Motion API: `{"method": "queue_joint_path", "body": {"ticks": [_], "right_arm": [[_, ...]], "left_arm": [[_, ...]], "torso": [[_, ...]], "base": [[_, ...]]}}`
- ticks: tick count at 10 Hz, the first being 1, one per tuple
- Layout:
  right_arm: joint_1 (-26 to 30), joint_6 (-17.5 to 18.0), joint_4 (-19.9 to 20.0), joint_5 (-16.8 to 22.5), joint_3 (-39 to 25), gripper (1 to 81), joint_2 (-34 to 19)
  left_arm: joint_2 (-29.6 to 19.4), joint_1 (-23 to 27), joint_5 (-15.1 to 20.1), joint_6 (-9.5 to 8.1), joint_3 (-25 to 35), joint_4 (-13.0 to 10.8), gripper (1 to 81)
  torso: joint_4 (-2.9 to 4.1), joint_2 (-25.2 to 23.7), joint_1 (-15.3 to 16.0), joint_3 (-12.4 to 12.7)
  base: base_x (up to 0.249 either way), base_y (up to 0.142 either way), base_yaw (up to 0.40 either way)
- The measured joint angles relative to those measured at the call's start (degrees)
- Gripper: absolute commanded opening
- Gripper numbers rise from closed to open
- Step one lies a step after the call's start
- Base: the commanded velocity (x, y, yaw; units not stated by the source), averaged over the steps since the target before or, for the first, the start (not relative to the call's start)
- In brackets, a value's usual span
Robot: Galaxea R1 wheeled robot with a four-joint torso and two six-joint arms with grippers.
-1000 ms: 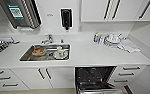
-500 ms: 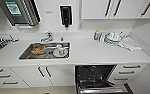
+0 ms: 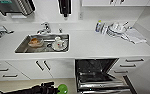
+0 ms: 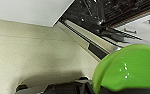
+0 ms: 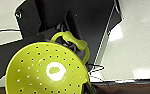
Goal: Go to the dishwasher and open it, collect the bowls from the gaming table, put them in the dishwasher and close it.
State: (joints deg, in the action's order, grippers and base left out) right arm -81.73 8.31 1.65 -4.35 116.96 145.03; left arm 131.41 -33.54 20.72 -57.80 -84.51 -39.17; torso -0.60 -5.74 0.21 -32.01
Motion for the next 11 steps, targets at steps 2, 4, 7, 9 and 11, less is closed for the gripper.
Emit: {"method": "queue_joint_path", "body": {"ticks": [2,4,7,9,11], "right_arm": [[0.1,0.0,0.0,-0.2,-0.2,1.0,0.0],[0.2,0.0,0.0,-0.5,-0.4,1.0,0.0],[0.3,0.0,0.0,-0.7,-0.9,1.0,0.0],[0.3,0.0,0.0,-1.2,-1.0,1.0,0.0],[0.3,0.0,0.0,-1.6,-1.0,1.0,0.4]], "left_arm": [[2.0,4.1,3.2,-0.11,0.2,1.4,1.0],[5.6,6.9,6.4,-0.17,1.3,2.2,1.0],[12.8,9.2,8.6,-1.02,1.0,3.0,1.0],[16.7,9.5,9.3,-1.46,-1.4,3.0,1.0],[19.5,9.5,9.7,-2.04,-3.2,3.1,1.0]], "torso": [[0.00,0.0,0.0,0.2],[0.00,0.0,0.0,0.1],[0.00,0.1,0.0,0.1],[0.00,0.1,0.0,0.1],[0.00,0.1,0.0,0.1]], "base": [[0.000,0.000,0.000],[0.000,0.000,0.000],[0.000,0.000,0.000],[0.000,0.000,0.000],[0.000,0.000,0.000]]}}
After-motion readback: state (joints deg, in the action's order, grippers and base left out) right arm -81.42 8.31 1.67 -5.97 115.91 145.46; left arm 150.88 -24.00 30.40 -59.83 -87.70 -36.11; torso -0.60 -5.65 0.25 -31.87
